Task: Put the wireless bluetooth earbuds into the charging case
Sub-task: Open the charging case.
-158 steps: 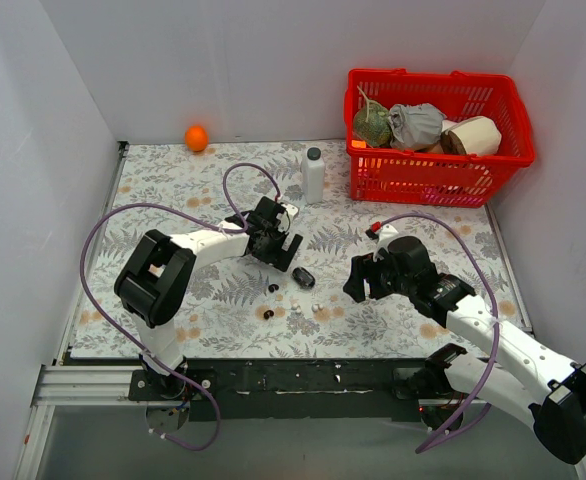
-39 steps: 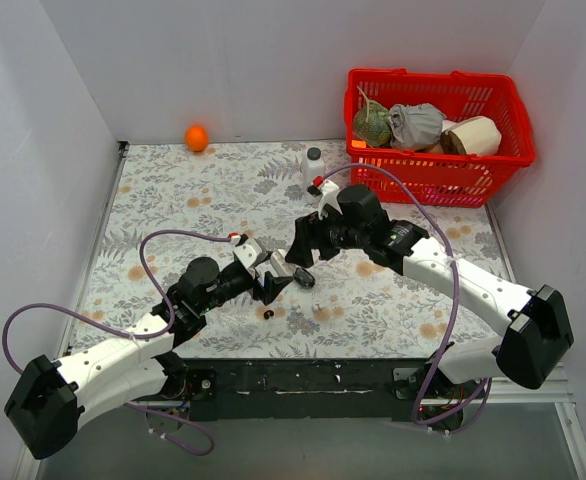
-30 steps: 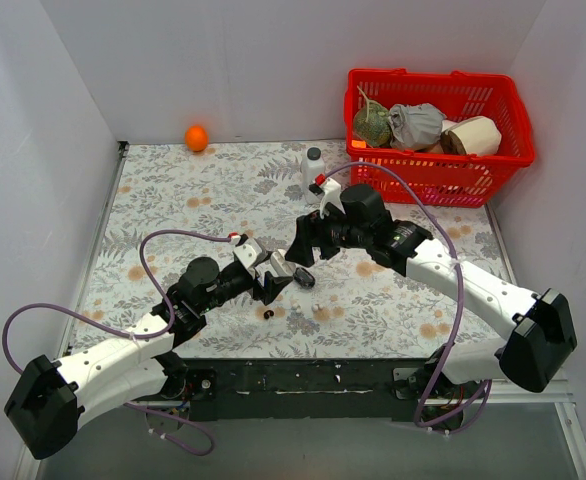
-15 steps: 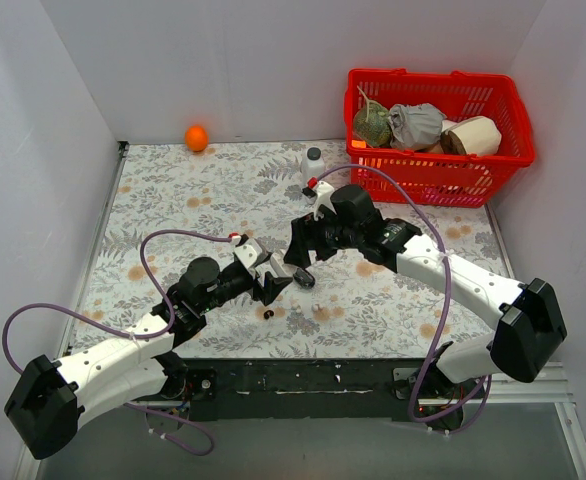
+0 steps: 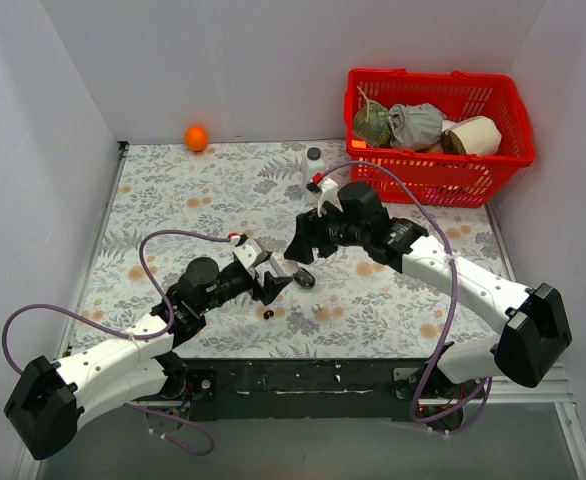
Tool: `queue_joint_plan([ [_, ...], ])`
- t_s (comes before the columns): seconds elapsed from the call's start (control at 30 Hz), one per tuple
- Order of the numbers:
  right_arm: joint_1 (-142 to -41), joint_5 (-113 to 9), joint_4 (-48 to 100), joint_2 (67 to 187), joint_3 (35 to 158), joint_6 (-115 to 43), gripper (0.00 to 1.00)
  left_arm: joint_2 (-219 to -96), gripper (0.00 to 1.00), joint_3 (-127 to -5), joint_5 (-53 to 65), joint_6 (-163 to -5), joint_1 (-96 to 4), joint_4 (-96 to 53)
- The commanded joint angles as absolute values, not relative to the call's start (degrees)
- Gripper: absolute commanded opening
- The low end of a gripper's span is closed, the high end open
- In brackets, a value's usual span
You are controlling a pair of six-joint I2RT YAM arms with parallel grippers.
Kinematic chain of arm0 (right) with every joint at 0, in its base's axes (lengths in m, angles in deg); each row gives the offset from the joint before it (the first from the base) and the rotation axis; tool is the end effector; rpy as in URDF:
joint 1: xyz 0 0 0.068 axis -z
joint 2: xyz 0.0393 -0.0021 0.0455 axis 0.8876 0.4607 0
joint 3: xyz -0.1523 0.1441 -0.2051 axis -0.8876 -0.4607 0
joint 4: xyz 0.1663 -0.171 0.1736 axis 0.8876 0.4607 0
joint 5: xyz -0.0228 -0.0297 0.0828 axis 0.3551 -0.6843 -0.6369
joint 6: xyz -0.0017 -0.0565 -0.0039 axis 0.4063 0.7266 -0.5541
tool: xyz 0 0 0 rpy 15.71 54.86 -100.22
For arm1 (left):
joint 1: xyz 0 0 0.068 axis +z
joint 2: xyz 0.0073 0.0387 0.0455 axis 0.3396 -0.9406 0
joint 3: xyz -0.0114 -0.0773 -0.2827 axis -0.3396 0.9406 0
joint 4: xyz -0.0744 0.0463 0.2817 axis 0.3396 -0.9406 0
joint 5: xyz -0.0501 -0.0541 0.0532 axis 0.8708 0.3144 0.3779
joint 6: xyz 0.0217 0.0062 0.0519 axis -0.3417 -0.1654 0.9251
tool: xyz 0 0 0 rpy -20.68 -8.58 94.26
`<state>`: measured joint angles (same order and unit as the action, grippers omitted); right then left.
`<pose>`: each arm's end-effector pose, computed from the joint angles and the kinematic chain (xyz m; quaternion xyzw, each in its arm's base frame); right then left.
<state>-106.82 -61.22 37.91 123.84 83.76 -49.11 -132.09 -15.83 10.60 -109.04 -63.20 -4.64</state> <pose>0.2393 0.2495 0.3263 -0.2546 0.8100 0.3801 0.3668 0.1561 -0.1594 0.2375 0.1169 0.7484 -0.4812 0.4413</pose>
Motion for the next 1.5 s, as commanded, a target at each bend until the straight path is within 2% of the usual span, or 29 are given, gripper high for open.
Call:
queue_joint_plan([
  [0.0, -106.52, -66.89, 34.23, 124.12, 84.54, -50.38, 0.74, -130.89, 0.0, -15.79, 10.04, -108.6, -63.53, -2.81],
  [0.33, -106.52, -66.38, 35.29, 126.41, 84.98, -51.53, 0.58, -130.45, 0.0, -15.61, 10.13, -109.13, -63.53, -2.37],
  [0.43, -106.52, -66.2, 35.03, 126.24, 84.63, -51.53, 0.5, -130.45, 0.0, -15.79, 10.04, -109.13, -63.53, -2.37],
  [0.53, -106.52, -66.46, 34.94, 126.24, 84.54, -51.44, 0.36, -130.45, 0.0, -15.7, 9.87, -109.13, -63.53, -2.37],
  [0.63, -106.52, -67.08, 35.55, 126.06, 84.89, -50.74, 0.14, -130.63, 0.02, -15.79, 9.08, -109.66, -63.53, -2.11],
  [0.67, -106.43, -66.73, 35.99, 125.89, 84.98, -50.56, 0.04, -130.71, 0.06, -15.79, 8.9, -109.83, -63.53, -2.11],
  [0.7, -106.52, -66.64, 36.25, 125.8, 85.07, -50.21, 0.01, -130.98, 0.11, -15.96, 8.72, -110.18, -63.53, -2.02],
  [0.8, -106.52, -66.11, 37.3, 125.1, 85.42, -49.07, 0.01, -131.59, 0.22, -16.31, 8.11, -110.97, -63.53, -2.2],
  [0.83, -106.52, -65.94, 37.74, 124.66, 85.59, -48.55, 0.01, -132.03, 0.34, -16.4, 8.02, -111.07, -63.53, -2.2],
  [0.87, -106.52, -65.5, 38.01, 124.57, 85.94, -48.19, 0.01, -132.12, 0.39, -16.58, 7.85, -111.41, -63.53, -2.28],
  [1.0, -106.78, -63.66, 39.94, 123.34, 87.44, -45.56, 0.01, -133.61, 0.52, -17.8, 7.58, -112.21, -63.53, -3.51],
  [1.03, -106.78, -63.3, 40.9, 122.99, 87.79, -45.12, 0.01, -133.96, 0.59, -18.07, 7.14, -112.56, -63.53, -4.56],
  [1.1, -106.95, -62.07, 41.87, 122.81, 89.1, -43.98, 0.01, -134.84, 0.63, -18.95, 6.53, -113.0, -63.53, -5.45],
  [1.13, -106.96, -61.81, 42.49, 122.64, 89.37, -43.71, 0.01, -135.11, 0.79, -19.12, 6.44, -113.09, -63.53, -6.15],
  [1.23, -106.96, -60.58, 43.46, 122.46, 90.69, -42.74, 0.01, -135.72, 0.81, -19.56, 6.0, -113.18, -63.53, -6.94],
  [1.27, -106.96, -60.14, 44.07, 122.46, 90.95, -42.57, 0.01, -135.72, 0.92, -19.65, 5.21, -113.61, -63.53, -7.2],
  [1.3, -107.04, -59.87, 44.25, 122.28, 91.13, -42.13, 0.01, -135.72, 0.98, -19.65, 4.77, -113.7, -63.53, -7.12],
  [1.47, -107.22, -57.25, 46.27, 121.4, 92.54, -40.28, 0.01, -135.55, 0.98, -20.35, 2.75, -115.02, -63.53, -8.17],
])
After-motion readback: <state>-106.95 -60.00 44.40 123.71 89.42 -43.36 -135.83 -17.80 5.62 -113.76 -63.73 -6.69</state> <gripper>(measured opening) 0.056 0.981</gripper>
